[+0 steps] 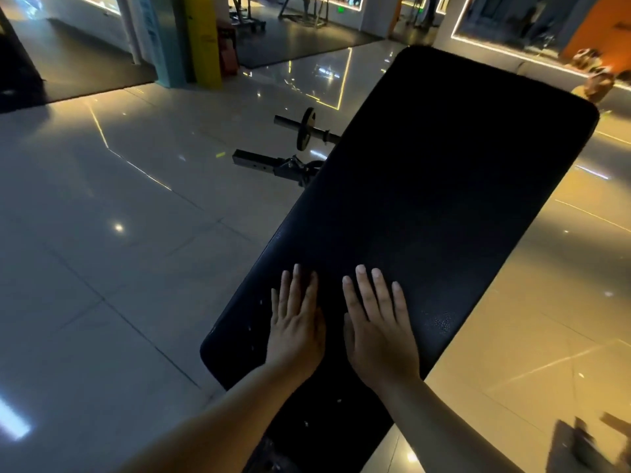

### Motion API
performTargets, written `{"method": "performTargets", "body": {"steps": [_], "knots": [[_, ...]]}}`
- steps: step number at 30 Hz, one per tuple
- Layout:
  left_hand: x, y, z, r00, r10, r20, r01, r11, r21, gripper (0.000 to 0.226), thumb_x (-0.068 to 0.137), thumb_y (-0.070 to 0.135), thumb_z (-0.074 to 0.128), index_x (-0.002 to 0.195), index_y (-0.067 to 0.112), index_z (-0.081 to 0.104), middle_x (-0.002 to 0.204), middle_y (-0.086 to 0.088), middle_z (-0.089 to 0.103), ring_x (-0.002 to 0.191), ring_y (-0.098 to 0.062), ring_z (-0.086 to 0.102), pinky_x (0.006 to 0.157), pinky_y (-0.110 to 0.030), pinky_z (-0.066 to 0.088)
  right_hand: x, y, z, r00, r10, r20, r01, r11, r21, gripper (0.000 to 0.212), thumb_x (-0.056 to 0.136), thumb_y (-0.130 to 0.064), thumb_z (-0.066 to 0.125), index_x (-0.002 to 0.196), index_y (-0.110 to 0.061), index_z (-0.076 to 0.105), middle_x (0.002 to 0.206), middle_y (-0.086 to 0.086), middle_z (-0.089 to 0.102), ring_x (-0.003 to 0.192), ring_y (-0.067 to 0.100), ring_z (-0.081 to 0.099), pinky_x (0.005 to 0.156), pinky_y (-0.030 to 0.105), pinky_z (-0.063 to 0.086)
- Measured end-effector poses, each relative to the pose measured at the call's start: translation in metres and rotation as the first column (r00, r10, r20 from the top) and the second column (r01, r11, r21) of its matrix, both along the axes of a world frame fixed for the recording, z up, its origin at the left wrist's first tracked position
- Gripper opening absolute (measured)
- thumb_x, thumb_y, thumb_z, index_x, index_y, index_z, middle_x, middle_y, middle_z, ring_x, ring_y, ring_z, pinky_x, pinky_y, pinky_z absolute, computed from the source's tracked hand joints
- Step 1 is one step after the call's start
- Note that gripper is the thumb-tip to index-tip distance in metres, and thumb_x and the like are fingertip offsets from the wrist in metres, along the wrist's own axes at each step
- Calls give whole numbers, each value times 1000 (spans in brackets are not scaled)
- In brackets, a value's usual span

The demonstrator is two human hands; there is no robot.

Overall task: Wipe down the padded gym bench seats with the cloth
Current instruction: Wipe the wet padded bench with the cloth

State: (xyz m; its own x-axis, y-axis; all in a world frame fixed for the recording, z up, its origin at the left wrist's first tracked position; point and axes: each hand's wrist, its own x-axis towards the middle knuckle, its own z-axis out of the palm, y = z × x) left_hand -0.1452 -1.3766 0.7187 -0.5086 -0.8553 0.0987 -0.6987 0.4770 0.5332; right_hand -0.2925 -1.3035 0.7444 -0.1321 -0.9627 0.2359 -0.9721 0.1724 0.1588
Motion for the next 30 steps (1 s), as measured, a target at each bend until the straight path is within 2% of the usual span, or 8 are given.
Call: {"method": "performTargets", "body": {"steps": [3,7,13,15,19,22,26,30], "knots": [[7,12,-14,990,-141,15,142,987,-76,64,100,38,15,156,33,-17,160,5,-33,148,-18,-29,122,-43,-13,1,-1,-2,999,-6,-40,6,1000,-9,62,105,-38,31,162,-17,16,169,9,5,156,27,0,125,52,7],[40,9,-43,948,-287,139,314,915,-253,60,104,33,29,158,26,4,167,-4,-7,154,-24,-7,119,-46,6,1,-2,-3,995,-45,-94,43,999,-24,62,105,-38,31,162,-18,16,169,7,4,156,25,-1,125,52,6],[22,-19,-19,982,-181,63,189,968,-163,64,99,37,14,159,24,-5,164,-2,-25,149,-21,-26,122,-43,-15,5,-5,-8,994,-52,-95,47,997,-54,63,102,-35,34,160,-17,22,169,8,9,156,26,2,125,54,8],[9,-17,-14,980,-191,61,199,964,-177,66,99,36,20,160,19,-2,165,-6,-21,150,-25,-23,122,-47,-10,5,-7,-8,994,-49,-95,42,997,-71,61,102,-34,35,160,-17,25,169,8,11,156,27,4,125,54,8],[30,-19,-30,908,-370,195,416,851,-321,63,103,33,29,160,17,8,167,-9,-7,153,-26,-11,124,-48,4,6,-3,-8,994,-27,-106,19,997,-75,60,102,-34,34,160,-16,26,169,7,12,156,27,5,124,55,10],[53,-26,-40,945,-281,169,317,914,-252,61,104,36,23,159,23,2,166,-5,-16,152,-22,-17,125,-47,4,8,-3,-10,995,-30,-100,21,996,-88,60,103,-34,34,160,-16,25,169,6,12,156,26,5,125,55,9],[30,-22,-21,997,-71,35,73,996,-58,67,95,40,6,159,25,-8,162,-1,-30,147,-19,-32,123,-43,-12,7,-5,-8,996,-27,-91,20,996,-82,60,105,-35,32,160,-16,22,169,6,11,156,26,5,124,54,10],[21,0,-22,978,-200,54,205,968,-143,64,99,37,12,160,22,-3,164,-4,-23,150,-22,-25,123,-45,-9,6,-2,-8,996,-22,-88,15,996,-87,60,105,-34,34,161,-16,21,169,7,11,156,26,5,124,54,12]]}}
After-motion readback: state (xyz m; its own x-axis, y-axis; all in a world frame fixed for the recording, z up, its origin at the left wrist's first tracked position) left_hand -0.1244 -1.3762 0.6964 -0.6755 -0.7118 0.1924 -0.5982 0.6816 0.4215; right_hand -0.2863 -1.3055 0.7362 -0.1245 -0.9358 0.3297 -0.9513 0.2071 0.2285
